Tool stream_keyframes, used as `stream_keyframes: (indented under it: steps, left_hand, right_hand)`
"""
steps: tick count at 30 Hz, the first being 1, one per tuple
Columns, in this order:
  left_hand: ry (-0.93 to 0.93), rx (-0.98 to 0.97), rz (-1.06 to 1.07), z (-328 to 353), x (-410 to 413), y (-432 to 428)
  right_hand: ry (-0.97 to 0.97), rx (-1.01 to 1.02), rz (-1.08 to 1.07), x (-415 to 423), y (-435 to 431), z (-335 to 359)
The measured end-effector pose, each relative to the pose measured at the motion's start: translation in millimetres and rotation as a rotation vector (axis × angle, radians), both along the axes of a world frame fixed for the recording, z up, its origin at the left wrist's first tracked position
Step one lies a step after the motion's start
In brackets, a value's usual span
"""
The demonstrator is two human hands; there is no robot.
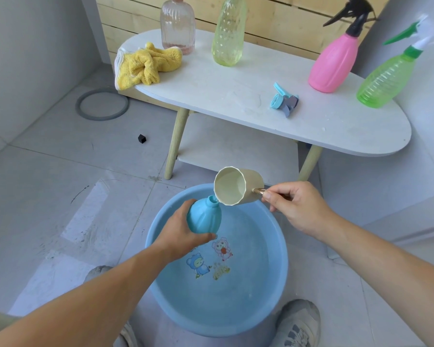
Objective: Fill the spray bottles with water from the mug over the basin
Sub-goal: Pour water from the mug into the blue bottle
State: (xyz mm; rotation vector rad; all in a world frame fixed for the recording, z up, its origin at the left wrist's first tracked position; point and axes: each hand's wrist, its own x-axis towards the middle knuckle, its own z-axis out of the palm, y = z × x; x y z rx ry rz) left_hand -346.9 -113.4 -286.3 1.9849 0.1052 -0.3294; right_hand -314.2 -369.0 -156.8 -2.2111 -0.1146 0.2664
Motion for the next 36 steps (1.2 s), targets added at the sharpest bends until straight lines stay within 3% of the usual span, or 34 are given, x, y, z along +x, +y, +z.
stream_keyframes:
  steps: [36]
  left_hand:
    - [0.001, 0.023, -0.01, -6.9, 1.0, 1.0]
  right_hand:
    - [-0.143, -0.064, 0.074, 2.7, 2.6, 4.3]
